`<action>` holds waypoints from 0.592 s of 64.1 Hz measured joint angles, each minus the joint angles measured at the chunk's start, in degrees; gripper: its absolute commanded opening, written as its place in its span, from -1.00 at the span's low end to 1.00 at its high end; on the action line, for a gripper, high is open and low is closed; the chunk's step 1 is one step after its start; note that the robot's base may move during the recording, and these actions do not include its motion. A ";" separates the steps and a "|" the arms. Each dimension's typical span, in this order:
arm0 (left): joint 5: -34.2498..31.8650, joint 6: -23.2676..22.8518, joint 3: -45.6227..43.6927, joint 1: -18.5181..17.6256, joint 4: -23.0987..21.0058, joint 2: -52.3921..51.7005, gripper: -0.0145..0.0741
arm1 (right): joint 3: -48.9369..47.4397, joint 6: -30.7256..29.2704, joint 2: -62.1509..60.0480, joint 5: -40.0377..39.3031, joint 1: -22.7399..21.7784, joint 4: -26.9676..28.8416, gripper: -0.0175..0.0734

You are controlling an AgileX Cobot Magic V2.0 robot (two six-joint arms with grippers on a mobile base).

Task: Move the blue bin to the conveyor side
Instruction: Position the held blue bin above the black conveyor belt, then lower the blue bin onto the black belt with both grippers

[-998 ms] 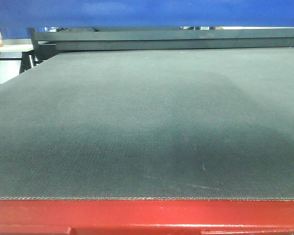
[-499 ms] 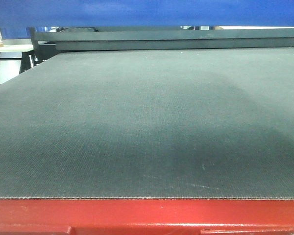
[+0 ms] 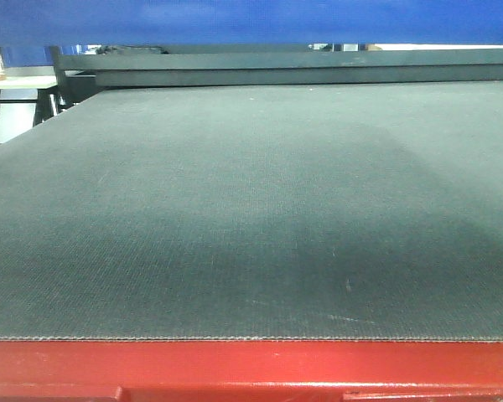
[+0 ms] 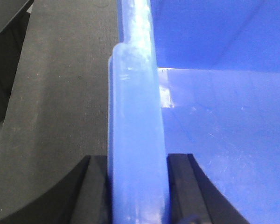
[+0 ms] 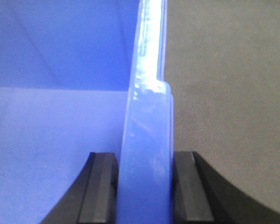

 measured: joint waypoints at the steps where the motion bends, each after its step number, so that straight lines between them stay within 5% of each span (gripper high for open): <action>1: -0.31 0.00 0.00 0.00 0.00 0.00 -0.71 | 0.00 0.00 0.00 -0.10 0.00 0.00 -0.81; 26: -2.37 0.00 2.17 0.00 0.22 0.21 -0.71 | 0.00 0.00 1.66 -0.24 0.00 0.00 -0.81; 38: -11.27 -0.14 11.38 0.00 1.27 0.68 -0.71 | 0.90 -0.13 5.97 -3.44 0.00 -0.48 -0.81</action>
